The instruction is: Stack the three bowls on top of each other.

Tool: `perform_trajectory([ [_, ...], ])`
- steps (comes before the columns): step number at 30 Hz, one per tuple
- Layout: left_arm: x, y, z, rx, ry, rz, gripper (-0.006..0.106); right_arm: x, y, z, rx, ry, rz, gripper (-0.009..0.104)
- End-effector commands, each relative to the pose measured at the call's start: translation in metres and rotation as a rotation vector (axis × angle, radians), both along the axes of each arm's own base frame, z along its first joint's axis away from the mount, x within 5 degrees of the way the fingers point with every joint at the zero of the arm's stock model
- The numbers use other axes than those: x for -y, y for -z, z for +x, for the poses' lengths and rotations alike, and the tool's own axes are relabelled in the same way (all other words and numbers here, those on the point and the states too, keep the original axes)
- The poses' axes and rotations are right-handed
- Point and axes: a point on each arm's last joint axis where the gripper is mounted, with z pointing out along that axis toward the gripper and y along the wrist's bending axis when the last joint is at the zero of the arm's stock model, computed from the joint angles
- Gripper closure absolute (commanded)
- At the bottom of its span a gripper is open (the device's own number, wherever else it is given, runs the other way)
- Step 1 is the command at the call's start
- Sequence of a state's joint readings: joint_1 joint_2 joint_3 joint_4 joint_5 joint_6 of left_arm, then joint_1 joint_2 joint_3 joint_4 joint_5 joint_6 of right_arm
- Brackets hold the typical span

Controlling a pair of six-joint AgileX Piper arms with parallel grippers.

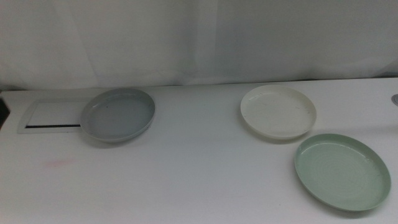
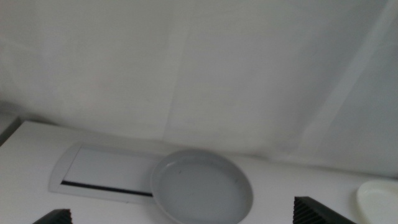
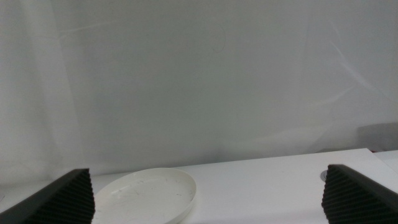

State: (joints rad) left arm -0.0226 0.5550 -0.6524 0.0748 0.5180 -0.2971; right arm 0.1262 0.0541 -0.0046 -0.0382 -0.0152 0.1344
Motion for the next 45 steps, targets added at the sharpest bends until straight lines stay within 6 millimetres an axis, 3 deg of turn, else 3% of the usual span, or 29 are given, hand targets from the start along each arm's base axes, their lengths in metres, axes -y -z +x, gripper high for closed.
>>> perform_trajectory([
  [1, 0.0, -0.01, 0.028, -0.11, 0.002, 0.014, 0.009, 0.0, 0.013, 0.001, -0.026, 0.008, -0.01, -0.008],
  [7, 0.001, -0.025, 0.103, -0.336, 0.035, 0.092, 0.01, 0.0, 0.013, 0.001, -0.026, 0.008, -0.01, -0.008],
  [13, 0.002, -0.01, 0.182, -0.525, 0.051, 0.117, 0.01, 0.0, 0.013, 0.001, -0.026, 0.008, -0.01, -0.008],
  [18, 0.003, 0.026, 0.239, -0.699, 0.055, 0.116, 0.01, 0.0, 0.013, 0.001, -0.026, 0.008, -0.01, -0.008],
  [22, 0.004, 0.08, 0.288, -0.866, 0.043, 0.097, 0.01, 0.0, 0.013, 0.001, -0.026, 0.008, -0.01, -0.008],
  [29, 0.005, 0.139, 0.314, -0.96, 0.015, 0.065, 0.01, 0.0, 0.013, 0.001, -0.026, 0.008, -0.01, -0.008],
  [33, 0.005, 0.162, 0.321, -0.979, 0.0, 0.048, 0.01, 0.0, 0.013, 0.001, -0.026, 0.008, -0.01, -0.008],
  [39, 0.005, 0.184, 0.326, -1.001, -0.021, 0.025, 0.01, 0.0, 0.013, 0.001, -0.028, 0.008, -0.011, -0.008],
  [45, 0.006, 0.194, 0.329, -0.998, -0.06, -0.019, 0.01, 0.0, 0.013, 0.001, -0.028, 0.008, -0.011, -0.008],
])
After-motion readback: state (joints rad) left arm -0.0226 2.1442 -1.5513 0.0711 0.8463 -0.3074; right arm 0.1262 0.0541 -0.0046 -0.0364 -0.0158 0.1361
